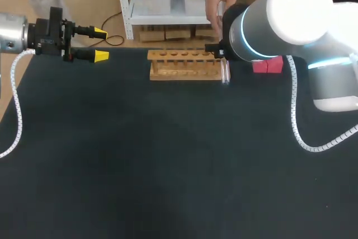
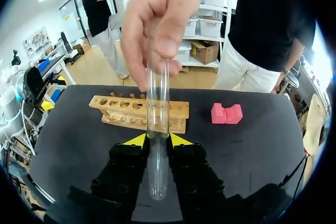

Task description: Grasp the test tube, adjust it, and insert it.

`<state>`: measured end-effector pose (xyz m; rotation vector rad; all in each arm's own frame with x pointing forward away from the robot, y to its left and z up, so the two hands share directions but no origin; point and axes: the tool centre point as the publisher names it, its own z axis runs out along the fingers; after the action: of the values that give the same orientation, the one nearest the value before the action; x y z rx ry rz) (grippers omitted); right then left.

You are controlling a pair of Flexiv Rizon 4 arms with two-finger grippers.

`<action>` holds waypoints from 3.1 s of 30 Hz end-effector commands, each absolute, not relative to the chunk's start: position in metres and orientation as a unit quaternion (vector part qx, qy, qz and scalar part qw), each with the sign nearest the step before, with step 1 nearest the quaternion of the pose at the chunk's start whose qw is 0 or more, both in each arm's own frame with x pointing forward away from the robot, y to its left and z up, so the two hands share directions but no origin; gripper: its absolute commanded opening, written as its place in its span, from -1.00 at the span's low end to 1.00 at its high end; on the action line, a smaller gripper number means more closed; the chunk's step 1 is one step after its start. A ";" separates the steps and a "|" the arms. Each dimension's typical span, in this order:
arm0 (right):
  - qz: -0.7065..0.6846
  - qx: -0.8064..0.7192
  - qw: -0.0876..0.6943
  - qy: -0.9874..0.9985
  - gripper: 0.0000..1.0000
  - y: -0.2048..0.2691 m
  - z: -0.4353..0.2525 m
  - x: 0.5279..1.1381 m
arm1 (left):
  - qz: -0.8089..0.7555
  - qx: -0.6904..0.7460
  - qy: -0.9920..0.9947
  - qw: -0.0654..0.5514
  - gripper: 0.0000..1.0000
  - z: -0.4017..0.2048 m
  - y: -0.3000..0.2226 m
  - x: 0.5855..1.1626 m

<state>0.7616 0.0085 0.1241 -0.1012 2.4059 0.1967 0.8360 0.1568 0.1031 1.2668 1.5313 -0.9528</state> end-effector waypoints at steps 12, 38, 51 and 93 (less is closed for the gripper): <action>0.078 -0.038 0.361 0.929 -1.00 0.007 0.123 0.759 | -0.386 0.513 0.619 0.453 1.00 0.102 0.157 0.837; 0.078 -0.038 0.361 0.929 -1.00 0.007 0.123 0.759 | -0.386 0.513 0.619 0.453 1.00 0.102 0.157 0.837; 0.065 -0.035 0.345 0.936 -1.00 0.019 0.094 0.773 | -0.386 0.513 0.619 0.453 1.00 0.102 0.157 0.837; 0.053 -0.086 0.290 0.952 -1.00 0.047 0.049 0.808 | -0.386 0.513 0.619 0.453 1.00 0.102 0.157 0.837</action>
<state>0.8068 0.0464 0.0492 -0.2278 2.5324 0.1424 0.8360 0.1569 0.1031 1.2667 1.5313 -0.9528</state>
